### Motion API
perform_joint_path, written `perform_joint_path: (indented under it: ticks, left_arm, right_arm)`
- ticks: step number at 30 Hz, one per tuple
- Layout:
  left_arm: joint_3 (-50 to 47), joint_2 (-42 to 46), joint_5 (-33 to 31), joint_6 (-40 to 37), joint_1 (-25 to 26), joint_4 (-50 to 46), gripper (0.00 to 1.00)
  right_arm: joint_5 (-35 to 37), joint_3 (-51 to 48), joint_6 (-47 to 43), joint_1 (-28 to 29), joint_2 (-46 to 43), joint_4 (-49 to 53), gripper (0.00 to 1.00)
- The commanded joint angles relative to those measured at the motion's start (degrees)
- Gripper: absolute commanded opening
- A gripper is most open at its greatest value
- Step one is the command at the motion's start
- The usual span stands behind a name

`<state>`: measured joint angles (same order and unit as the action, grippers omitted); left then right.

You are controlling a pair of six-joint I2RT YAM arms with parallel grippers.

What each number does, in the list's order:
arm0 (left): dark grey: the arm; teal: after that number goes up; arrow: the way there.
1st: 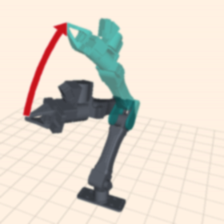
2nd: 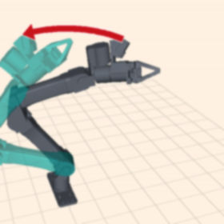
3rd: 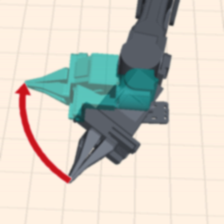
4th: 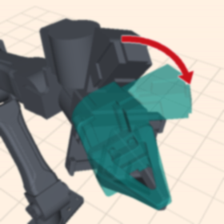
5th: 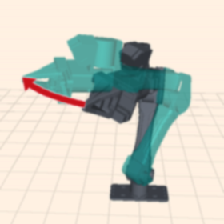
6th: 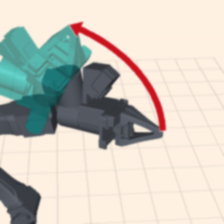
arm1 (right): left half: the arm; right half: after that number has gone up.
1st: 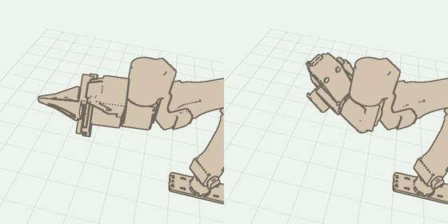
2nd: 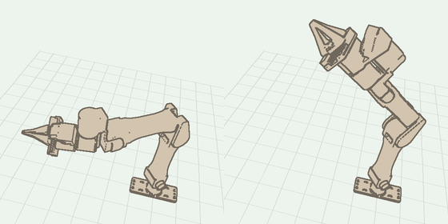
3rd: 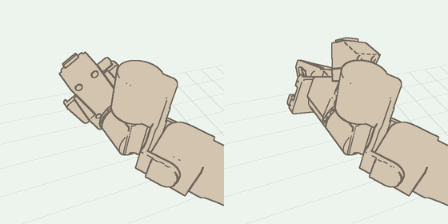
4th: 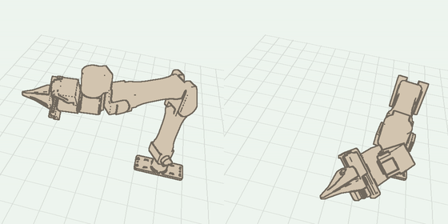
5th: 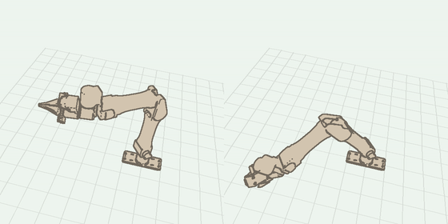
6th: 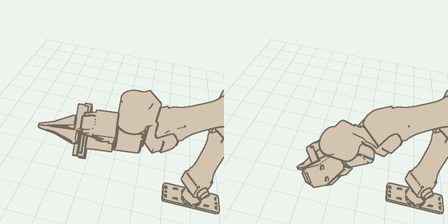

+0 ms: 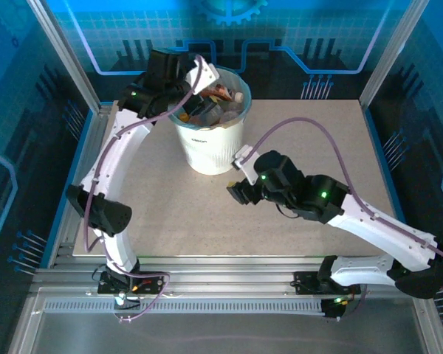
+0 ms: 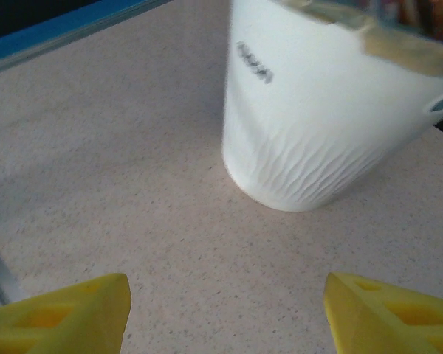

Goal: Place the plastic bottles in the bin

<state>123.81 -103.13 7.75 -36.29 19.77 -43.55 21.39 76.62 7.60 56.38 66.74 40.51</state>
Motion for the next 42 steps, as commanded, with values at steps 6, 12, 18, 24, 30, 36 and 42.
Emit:
perform_joint_path:
  ticks: [6,12,18,24,30,36,42]
  left_arm:
    - [-33.7,31.0,-13.2,37.9,-7.0,26.0,0.81]
    - [-72.5,49.4,-26.1,39.0,-12.9,43.3,0.87]
    - [-95.3,50.0,-32.8,35.9,-13.8,62.3,0.89]
    - [-105.5,35.9,-26.6,34.8,-15.2,83.0,0.89]
    - [-107.4,20.4,-14.6,36.1,-18.6,101.7,0.91]
    - [-107.0,14.5,-8.7,36.7,-20.8,105.4,0.93]
    - [-103.3,14.4,-9.0,36.6,-20.8,98.9,0.99]
  right_arm:
    - [-5.3,2.5,9.5,-18.7,-0.9,0.4,0.75]
    - [-3.6,-15.3,3.5,-36.0,-4.8,-11.7,0.79]
    - [-6.3,-40.9,-3.5,-49.2,-9.4,-37.6,0.81]
    - [-13.0,-54.2,-5.8,-53.5,-3.3,-61.7,0.82]
    - [-22.9,-57.4,-9.9,-54.7,3.0,-75.4,0.83]
    - [-32.6,-55.4,-8.9,-58.6,7.7,-79.1,0.84]
    - [-29.9,-56.9,-8.0,-56.7,18.9,-93.3,0.86]
